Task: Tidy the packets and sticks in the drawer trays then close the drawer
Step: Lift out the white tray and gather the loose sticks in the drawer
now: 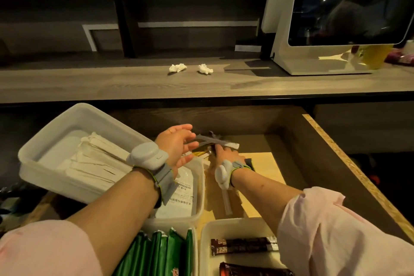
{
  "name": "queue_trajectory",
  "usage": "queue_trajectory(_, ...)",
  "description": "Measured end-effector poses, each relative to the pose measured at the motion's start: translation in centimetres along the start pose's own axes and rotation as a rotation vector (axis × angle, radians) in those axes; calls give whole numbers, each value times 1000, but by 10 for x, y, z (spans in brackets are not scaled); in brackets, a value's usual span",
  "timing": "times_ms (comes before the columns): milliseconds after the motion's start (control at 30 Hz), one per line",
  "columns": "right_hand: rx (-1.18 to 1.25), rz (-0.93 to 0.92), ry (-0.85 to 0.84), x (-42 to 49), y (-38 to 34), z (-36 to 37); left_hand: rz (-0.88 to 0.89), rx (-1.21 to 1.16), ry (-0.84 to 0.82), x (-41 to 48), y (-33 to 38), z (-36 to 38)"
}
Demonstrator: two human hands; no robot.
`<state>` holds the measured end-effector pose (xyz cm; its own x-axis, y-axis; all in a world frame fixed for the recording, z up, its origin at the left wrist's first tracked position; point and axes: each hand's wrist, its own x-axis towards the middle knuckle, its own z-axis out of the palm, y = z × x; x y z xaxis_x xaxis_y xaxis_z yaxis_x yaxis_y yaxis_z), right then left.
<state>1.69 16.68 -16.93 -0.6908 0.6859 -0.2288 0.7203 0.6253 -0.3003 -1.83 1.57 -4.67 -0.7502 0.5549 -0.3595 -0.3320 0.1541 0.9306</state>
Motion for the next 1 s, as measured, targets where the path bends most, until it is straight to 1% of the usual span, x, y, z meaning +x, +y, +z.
queue_trajectory(100, 3, -12, 70, 1, 2, -7, -12, -8, 16, 1, -1, -3)
queue_trajectory(200, 22, 56, 52, 0, 8, -15, -1, 4, 28, 1, -4, -2)
queue_trajectory(267, -8, 72, 12, -2, 12, -21, 4, 7, 25, 2, -5, -2)
queue_trajectory(433, -185, 21, -79, -11, 18, -27, -7, 53, -25, 1, -10, 1)
queue_trajectory(533, -191, -14, -178, -17, 23, -34, 2, 72, -48, 1, -13, 2)
queue_trajectory(633, -86, -20, -247, -28, 30, -47, -15, 78, -43, 5, -14, 3)
queue_trajectory(767, -81, 68, -342, -46, 42, -68, -73, 103, -77, 6, -14, 6)
queue_trajectory(800, -40, 69, -377, -48, 44, -72, -89, 102, -82, 6, -14, 7)
queue_trajectory(833, 50, 75, -391, -50, 46, -74, -103, 103, -96, 6, -14, 8)
queue_trajectory(933, 233, 51, -349, -56, 47, -82, -138, 93, -138, 2, -16, 14)
queue_trajectory(1000, 261, 2, -310, -63, 40, -86, -116, 111, -162, 3, -23, 17)
